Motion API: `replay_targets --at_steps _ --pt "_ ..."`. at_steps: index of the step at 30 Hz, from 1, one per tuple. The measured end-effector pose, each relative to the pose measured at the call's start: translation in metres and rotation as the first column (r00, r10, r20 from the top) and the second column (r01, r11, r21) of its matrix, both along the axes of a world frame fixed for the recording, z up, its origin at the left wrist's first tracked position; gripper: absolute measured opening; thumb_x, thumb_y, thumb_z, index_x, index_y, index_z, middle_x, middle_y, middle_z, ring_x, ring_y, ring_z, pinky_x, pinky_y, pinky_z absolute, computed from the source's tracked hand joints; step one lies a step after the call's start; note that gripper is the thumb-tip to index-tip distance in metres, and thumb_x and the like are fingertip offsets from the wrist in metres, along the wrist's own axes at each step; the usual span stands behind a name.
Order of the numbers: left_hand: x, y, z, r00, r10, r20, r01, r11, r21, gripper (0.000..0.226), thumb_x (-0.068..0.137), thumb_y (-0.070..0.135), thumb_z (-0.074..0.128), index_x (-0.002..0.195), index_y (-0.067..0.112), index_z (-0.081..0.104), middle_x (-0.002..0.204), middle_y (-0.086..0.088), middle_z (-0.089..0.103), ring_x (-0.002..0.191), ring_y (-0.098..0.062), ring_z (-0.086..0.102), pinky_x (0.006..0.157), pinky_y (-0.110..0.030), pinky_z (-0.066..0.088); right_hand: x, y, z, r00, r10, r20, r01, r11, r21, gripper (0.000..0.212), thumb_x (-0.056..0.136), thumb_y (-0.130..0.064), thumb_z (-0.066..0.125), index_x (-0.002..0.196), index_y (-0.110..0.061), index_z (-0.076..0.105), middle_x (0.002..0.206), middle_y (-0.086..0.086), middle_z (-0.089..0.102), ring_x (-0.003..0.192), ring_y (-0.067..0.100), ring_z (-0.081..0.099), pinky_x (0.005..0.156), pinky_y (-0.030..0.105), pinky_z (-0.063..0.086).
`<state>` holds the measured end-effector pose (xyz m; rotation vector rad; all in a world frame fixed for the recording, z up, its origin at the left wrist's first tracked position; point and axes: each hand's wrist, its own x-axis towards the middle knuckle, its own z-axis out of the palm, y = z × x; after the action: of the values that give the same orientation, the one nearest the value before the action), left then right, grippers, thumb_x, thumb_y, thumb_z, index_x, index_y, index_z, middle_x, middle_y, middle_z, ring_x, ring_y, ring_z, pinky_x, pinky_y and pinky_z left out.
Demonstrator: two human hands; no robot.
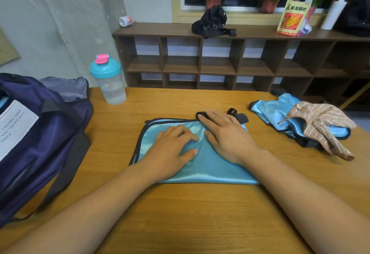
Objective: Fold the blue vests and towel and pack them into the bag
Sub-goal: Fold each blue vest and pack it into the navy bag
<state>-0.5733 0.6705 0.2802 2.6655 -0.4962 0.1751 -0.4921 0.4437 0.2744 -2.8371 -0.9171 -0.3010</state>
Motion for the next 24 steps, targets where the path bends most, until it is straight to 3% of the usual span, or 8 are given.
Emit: replay_targets --at_steps 3,8,11,13,15,17,20,24 --pt "0.002 0.008 0.002 1.000 0.018 0.004 -0.017 0.997 -0.069 0.037 0.102 0.049 0.060 0.138 0.038 0.059 0.135 0.023 0.049 0.131 -0.002 0.043 0.115 -0.034 0.036 -0.003 -0.003 0.005 1.000 0.004 0.000 -0.004 0.998 0.058 0.063 0.112 -0.048 0.036 0.170 -0.028 0.020 0.176 -0.003 0.018 0.163 0.014 0.011 0.132 0.039 0.015" --pt "0.009 0.033 0.004 0.996 0.080 0.032 -0.075 0.986 -0.148 0.023 0.099 0.035 0.070 0.122 0.038 0.066 0.122 0.024 0.052 0.121 -0.002 0.050 0.108 -0.033 0.045 -0.015 -0.013 0.014 0.987 0.132 0.089 -0.143 0.980 0.140 0.051 0.106 -0.028 0.057 0.156 -0.020 0.049 0.165 -0.002 0.042 0.156 0.019 0.033 0.125 0.043 0.033" --pt "0.012 0.049 0.007 0.974 0.204 0.096 -0.186 0.969 -0.164 0.021 0.094 0.024 0.075 0.108 0.037 0.066 0.111 0.019 0.052 0.113 -0.009 0.051 0.104 -0.041 0.047 -0.024 -0.022 0.013 0.974 0.206 0.098 -0.214 0.974 0.077 0.049 0.106 -0.025 0.056 0.154 -0.020 0.051 0.163 -0.002 0.045 0.156 0.017 0.033 0.126 0.040 0.030" --pt "0.016 0.058 0.012 0.939 0.329 0.103 -0.307 0.933 -0.186 0.022 0.093 0.025 0.075 0.109 0.034 0.062 0.109 0.014 0.051 0.109 -0.014 0.053 0.098 -0.042 0.050 -0.029 -0.030 0.012 0.971 0.209 0.113 -0.216 0.974 0.060 0.048 0.107 -0.029 0.053 0.154 -0.021 0.051 0.163 -0.003 0.045 0.156 0.016 0.032 0.127 0.038 0.028" --pt "0.018 0.065 0.018 0.887 0.462 0.009 -0.454 0.874 -0.173 0.030 0.094 0.037 0.074 0.115 0.028 0.055 0.112 0.009 0.050 0.111 -0.019 0.054 0.096 -0.041 0.050 -0.032 -0.037 0.012 0.979 0.171 0.113 -0.182 0.979 0.094 0.047 0.107 -0.031 0.053 0.154 -0.022 0.052 0.161 -0.004 0.047 0.154 0.015 0.035 0.125 0.037 0.030" --pt "0.019 0.071 0.022 0.821 0.556 -0.129 -0.565 0.824 -0.047 0.049 0.093 0.054 0.071 0.125 0.022 0.051 0.118 0.004 0.050 0.115 -0.022 0.054 0.098 -0.043 0.049 -0.033 -0.040 0.014 0.987 0.133 0.093 -0.146 0.979 0.146 0.047 0.107 -0.031 0.055 0.153 -0.022 0.053 0.158 -0.006 0.050 0.152 0.015 0.039 0.123 0.040 0.036" --pt "0.018 0.076 0.028 0.764 0.602 -0.232 -0.589 0.798 0.130 0.068 0.089 0.069 0.067 0.131 0.017 0.052 0.123 0.001 0.051 0.117 -0.023 0.054 0.097 -0.043 0.050 -0.029 -0.040 0.015 0.988 0.136 0.068 -0.147 0.969 0.198 0.045 0.107 -0.031 0.056 0.152 -0.023 0.054 0.156 -0.008 0.050 0.151 0.014 0.040 0.121 0.043 0.039" --pt "0.017 0.078 0.040 0.756 0.565 -0.331 -0.551 0.822 0.144 0.049 0.091 0.064 0.068 0.101 0.016 0.065 0.103 -0.001 0.065 0.091 -0.020 0.064 0.076 -0.038 0.054 -0.028 -0.044 0.011 0.983 0.170 0.068 -0.181 0.960 0.213 0.043 0.106 -0.028 0.058 0.149 -0.022 0.058 0.155 -0.007 0.052 0.151 0.014 0.040 0.120 0.047 0.041"
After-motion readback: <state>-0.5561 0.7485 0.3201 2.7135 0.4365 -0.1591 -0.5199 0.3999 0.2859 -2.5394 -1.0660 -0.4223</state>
